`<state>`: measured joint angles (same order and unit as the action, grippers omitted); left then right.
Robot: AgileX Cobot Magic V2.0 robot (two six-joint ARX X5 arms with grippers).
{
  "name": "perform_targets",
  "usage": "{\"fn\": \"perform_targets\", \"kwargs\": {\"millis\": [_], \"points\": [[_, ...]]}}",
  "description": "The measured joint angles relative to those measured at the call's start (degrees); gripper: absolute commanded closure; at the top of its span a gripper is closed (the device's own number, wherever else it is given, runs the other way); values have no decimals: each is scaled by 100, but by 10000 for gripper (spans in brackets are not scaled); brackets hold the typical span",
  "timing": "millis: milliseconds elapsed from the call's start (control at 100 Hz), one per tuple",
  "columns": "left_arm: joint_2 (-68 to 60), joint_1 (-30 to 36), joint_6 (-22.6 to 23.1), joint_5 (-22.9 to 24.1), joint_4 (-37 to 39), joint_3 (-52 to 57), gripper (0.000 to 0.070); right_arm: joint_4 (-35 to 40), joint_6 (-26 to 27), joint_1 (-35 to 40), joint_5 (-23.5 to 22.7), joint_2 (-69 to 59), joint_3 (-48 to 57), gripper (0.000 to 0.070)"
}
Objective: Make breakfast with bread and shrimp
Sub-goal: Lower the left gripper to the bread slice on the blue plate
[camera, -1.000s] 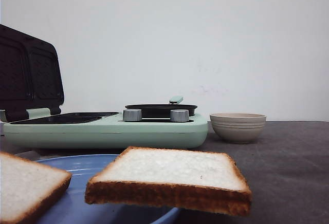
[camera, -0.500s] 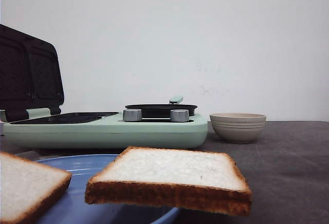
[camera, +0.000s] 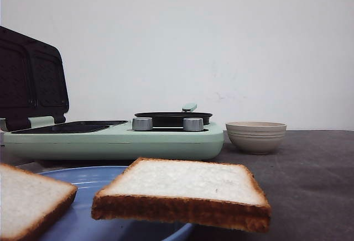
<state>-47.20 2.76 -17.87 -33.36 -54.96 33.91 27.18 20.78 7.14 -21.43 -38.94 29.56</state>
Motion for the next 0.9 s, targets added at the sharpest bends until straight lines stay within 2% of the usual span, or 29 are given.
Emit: {"fn": "perform_targets", "kwargs": {"millis": [120,300,640,900], "points": [[-2,131,-7,0,-92,0,411,0,-9,0,0,0,0,700],[-2,258,-125,315,-173,0,266,0,-109,0,0,0,0,700],[-208,448,-238,476,-573,0,266,-48,-146,0,0,0,0,700],[-470,621,-238,372,-647,0,266,-85,-146,0,0,0,0,700]]}}
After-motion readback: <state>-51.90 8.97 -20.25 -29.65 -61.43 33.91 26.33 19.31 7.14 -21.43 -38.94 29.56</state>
